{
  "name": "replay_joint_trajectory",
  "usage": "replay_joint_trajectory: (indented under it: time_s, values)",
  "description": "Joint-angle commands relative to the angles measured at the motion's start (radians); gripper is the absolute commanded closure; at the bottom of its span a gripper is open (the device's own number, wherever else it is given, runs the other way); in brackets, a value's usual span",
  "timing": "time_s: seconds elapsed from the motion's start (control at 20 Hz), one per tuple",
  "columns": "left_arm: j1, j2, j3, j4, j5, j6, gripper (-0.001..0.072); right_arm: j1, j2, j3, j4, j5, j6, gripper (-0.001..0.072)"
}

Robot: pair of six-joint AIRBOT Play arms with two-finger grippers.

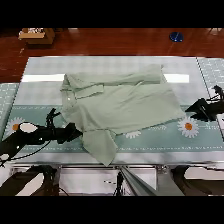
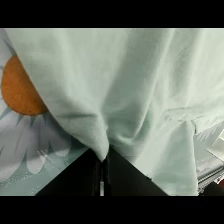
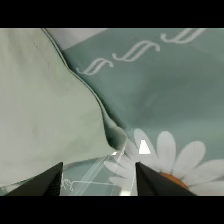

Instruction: Fold the shirts.

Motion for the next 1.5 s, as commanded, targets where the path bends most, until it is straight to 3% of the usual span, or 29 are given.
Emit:
replay_joint_trajectory:
  time_s: [0.0,0.15,0.2,0.3,0.35,0.55,0.75,0.85,1.0,1.15,1.3,1.45]
  values:
    - [0.000,-0.001,0.000,0.004,0.005,0.000,0.0676,0.046,-0.001,-0.069,0.020,-0.107,-0.003,0.0164]
    - [0.000,-0.001,0.002,0.004,0.005,0.000,0.0676,0.115,0.000,-0.080,0.019,-0.179,0.017,0.0177]
    - [0.000,-0.001,0.004,0.003,0.008,0.001,0.0676,0.136,0.000,-0.080,0.021,-0.205,0.024,0.0247]
    - [0.000,-0.001,0.017,0.003,0.014,0.001,0.0676,0.167,0.001,-0.079,0.038,-0.232,0.025,0.0631]
    - [0.000,0.002,0.035,0.003,0.012,0.009,0.0676,0.172,0.006,-0.072,0.068,-0.226,0.017,0.0689]
    - [0.016,0.116,0.254,-0.003,-0.015,0.039,0.0677,0.171,0.138,0.052,0.193,-0.175,-0.104,0.0690]
    - [0.061,0.308,0.732,-0.010,0.039,0.127,0.0677,0.172,0.357,0.310,0.399,-0.196,-0.224,0.0690]
    - [0.095,0.351,1.025,0.002,0.087,0.181,0.0677,0.185,0.487,0.460,0.444,-0.277,-0.220,0.0690]
    - [0.114,0.355,1.381,0.070,0.069,0.181,0.0678,0.203,0.659,0.626,0.427,-0.433,-0.180,0.0690]
    - [0.114,0.361,1.625,0.141,-0.050,0.173,0.0678,0.202,0.796,0.741,0.230,-0.485,0.004,0.0690]
    - [0.114,0.386,1.801,0.330,-0.243,-0.068,0.0679,0.202,0.909,0.808,-0.055,-0.366,0.222,0.0690]
    - [0.126,0.449,1.857,0.442,-0.481,-0.218,0.0679,0.202,1.001,0.828,-0.180,-0.155,0.254,0.0690]
